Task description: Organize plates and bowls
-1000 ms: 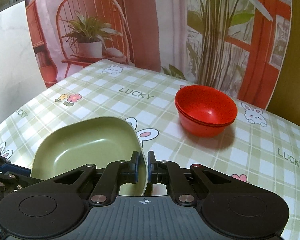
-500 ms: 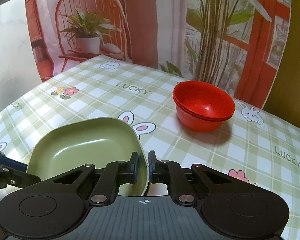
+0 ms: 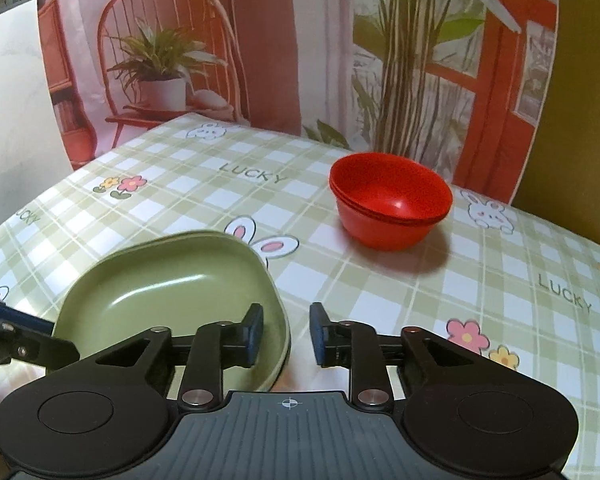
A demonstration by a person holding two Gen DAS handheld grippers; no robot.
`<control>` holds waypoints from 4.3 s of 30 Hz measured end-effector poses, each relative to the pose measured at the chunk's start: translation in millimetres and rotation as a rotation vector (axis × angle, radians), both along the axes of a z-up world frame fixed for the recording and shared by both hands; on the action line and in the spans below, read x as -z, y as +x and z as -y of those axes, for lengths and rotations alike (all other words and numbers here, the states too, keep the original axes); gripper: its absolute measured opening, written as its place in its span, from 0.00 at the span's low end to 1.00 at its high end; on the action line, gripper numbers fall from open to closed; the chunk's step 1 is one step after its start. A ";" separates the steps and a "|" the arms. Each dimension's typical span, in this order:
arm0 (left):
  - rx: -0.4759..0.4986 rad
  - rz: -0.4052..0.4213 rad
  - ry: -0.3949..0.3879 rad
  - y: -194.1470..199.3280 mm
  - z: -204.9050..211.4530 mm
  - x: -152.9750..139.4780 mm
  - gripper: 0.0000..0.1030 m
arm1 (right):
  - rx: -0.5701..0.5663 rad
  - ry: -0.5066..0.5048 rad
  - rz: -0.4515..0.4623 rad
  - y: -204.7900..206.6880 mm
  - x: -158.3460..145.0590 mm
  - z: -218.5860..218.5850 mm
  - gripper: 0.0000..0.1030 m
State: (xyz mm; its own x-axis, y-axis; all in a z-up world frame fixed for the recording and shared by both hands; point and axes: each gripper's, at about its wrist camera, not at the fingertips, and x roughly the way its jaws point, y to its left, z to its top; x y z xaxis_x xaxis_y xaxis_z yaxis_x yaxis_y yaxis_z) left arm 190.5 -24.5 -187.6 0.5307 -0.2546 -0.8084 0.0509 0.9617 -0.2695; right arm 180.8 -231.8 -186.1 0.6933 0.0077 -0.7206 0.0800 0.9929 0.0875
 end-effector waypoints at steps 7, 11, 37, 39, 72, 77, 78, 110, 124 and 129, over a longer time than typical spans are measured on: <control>0.004 0.015 -0.005 -4.3 -0.4 0.5 0.39 | 0.001 -0.001 -0.004 -2.7 7.8 -6.3 0.26; 0.000 0.022 -0.003 -5.4 -2.6 1.0 0.39 | 0.005 -0.007 0.008 -4.1 9.9 -8.2 0.25; -0.032 0.031 -0.002 -11.5 -3.2 1.3 0.44 | 0.035 -0.005 0.039 -5.3 16.3 -12.1 0.25; -0.033 0.031 -0.003 -11.7 -3.4 1.3 0.44 | 0.037 -0.004 0.039 -5.2 16.2 -12.5 0.25; -0.015 0.318 0.079 51.1 -5.7 -82.5 0.42 | 0.177 0.000 0.150 1.4 -34.3 49.6 0.23; 0.041 0.322 0.063 92.6 14.7 -81.9 0.42 | 0.215 -0.023 0.150 10.7 -34.9 73.0 0.23; 0.050 0.319 0.055 99.7 17.5 -80.3 0.42 | 0.220 -0.023 0.150 12.4 -34.2 76.5 0.23; 0.182 0.118 0.002 229.3 87.4 9.4 0.16 | 0.418 0.279 0.048 83.1 30.2 144.6 0.19; 0.190 0.153 0.067 200.9 84.6 -11.5 0.16 | 0.457 0.316 0.097 63.2 13.2 133.4 0.14; 0.194 0.181 0.070 184.1 79.9 -23.5 0.16 | 0.466 0.317 0.113 54.1 0.4 124.4 0.13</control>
